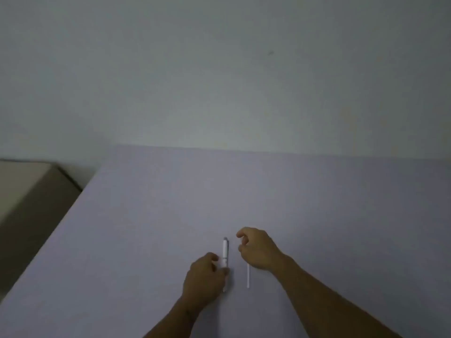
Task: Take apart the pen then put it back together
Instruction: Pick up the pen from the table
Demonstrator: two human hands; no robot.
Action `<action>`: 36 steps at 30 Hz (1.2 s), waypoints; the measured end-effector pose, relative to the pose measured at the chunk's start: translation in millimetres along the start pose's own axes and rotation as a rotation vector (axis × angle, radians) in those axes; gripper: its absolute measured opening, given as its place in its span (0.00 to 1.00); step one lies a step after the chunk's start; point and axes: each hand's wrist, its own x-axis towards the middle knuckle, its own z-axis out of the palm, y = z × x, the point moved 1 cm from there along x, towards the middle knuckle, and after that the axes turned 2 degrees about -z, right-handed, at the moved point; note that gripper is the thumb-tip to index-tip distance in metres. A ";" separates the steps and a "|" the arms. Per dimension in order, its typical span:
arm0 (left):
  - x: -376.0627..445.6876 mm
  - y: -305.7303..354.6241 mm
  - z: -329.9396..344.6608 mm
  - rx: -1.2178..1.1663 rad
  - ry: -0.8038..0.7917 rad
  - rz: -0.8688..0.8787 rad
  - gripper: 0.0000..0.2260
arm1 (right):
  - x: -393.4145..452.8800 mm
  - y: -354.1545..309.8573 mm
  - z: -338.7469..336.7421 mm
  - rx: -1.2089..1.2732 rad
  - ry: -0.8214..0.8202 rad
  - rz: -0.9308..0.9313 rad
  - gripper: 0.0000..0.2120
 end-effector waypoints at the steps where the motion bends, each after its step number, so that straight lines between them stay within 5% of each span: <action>1: 2.7 0.6 4.5 0.042 0.012 0.003 0.17 | 3.7 3.5 2.8 -0.011 0.008 0.005 0.19; 5: 4.5 6.3 16.4 0.201 0.086 0.009 0.17 | 8.5 9.8 8.6 -0.074 0.041 0.016 0.18; 11: 12.5 9.2 9.9 0.201 0.072 -0.017 0.02 | 18.3 7.5 12.0 -0.060 0.077 0.050 0.17; 19: 11.9 7.0 -1.2 0.007 0.146 0.090 0.10 | 31.1 -15.3 8.6 0.552 0.046 0.337 0.07; 27: 22.5 14.7 -17.6 0.011 0.031 0.127 0.05 | 53.5 -14.5 3.9 0.693 0.186 0.408 0.08; 36: 28.9 2.6 -25.8 -0.060 0.018 0.001 0.04 | 75.3 -4.4 -3.4 0.140 0.114 0.359 0.07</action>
